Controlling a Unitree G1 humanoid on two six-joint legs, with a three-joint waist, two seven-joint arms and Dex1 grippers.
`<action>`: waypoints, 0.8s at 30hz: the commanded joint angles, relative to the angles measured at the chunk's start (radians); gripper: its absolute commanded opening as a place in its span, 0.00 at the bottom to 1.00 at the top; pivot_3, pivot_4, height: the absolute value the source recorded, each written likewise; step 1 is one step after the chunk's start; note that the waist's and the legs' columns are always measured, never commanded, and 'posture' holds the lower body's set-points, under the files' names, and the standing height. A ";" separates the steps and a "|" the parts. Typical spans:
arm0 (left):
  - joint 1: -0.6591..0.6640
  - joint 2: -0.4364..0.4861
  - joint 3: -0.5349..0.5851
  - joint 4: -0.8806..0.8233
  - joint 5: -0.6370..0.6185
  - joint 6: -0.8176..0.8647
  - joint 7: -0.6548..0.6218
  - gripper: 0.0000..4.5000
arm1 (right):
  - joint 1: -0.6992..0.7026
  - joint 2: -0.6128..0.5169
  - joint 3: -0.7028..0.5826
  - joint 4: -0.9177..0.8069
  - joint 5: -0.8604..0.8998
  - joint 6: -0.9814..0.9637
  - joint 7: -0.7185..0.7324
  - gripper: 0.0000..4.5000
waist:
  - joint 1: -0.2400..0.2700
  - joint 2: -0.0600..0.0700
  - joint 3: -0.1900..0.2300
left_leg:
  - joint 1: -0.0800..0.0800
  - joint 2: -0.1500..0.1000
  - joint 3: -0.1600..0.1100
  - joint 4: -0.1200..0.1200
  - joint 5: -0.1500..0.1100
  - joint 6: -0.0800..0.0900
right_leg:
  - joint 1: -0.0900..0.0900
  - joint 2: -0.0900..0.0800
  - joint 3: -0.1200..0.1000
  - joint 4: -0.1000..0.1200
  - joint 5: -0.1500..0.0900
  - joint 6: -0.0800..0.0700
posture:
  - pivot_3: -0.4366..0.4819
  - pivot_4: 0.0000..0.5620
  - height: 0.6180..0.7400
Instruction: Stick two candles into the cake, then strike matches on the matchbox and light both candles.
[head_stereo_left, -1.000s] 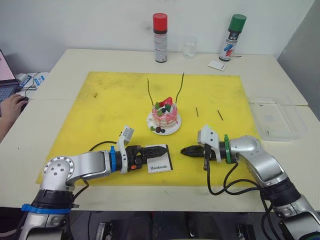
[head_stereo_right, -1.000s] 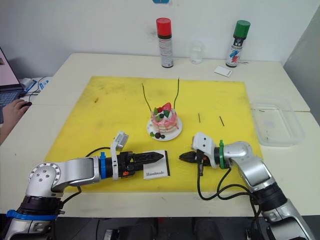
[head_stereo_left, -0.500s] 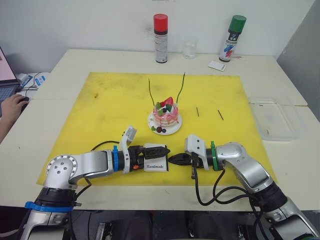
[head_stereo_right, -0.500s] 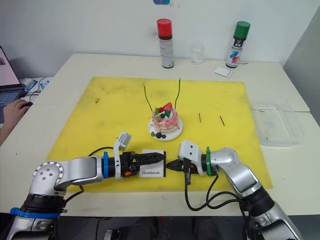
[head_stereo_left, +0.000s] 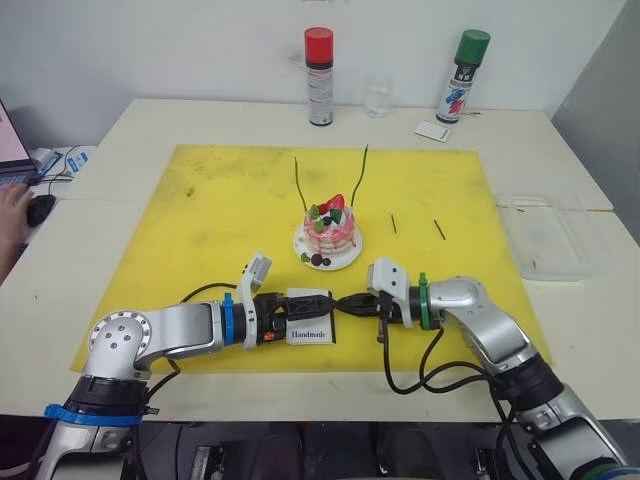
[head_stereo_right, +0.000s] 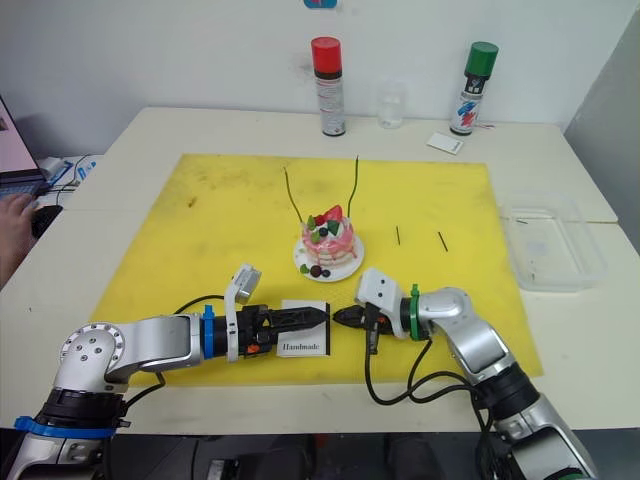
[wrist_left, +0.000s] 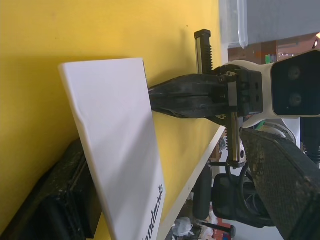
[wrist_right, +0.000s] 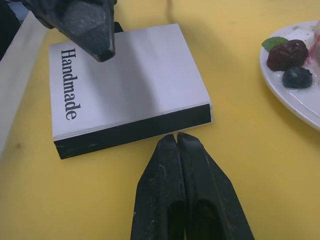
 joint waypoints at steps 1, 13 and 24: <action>0.028 0.005 -0.056 -0.001 0.002 0.046 0.001 0.97 | -0.021 0.019 -0.002 0.020 -0.004 -0.018 -0.007 0.00 | -0.001 0.000 0.000 | 0.000 0.000 0.000 0.000 0.000 0.000 | 0.000 0.000 0.000 0.000 0.000 0.000 | 0.48 0.27 1.00; 0.051 0.001 -0.053 -0.022 0.002 0.032 0.006 0.97 | -0.038 0.028 -0.039 0.044 0.003 -0.015 -0.011 0.00 | -0.001 0.000 0.000 | 0.000 0.000 0.000 0.000 0.000 0.000 | 0.000 0.000 0.000 0.000 0.000 0.000 | 0.48 0.27 1.00; 0.087 0.004 -0.038 -0.045 0.002 0.017 0.011 0.44 | 0.028 -0.091 -0.113 -0.065 0.031 0.004 0.010 0.00 | -0.001 0.000 0.000 | 0.000 0.000 0.000 -0.003 0.000 0.000 | -0.001 0.000 0.000 -0.001 -0.001 -0.001 | 0.48 0.27 1.00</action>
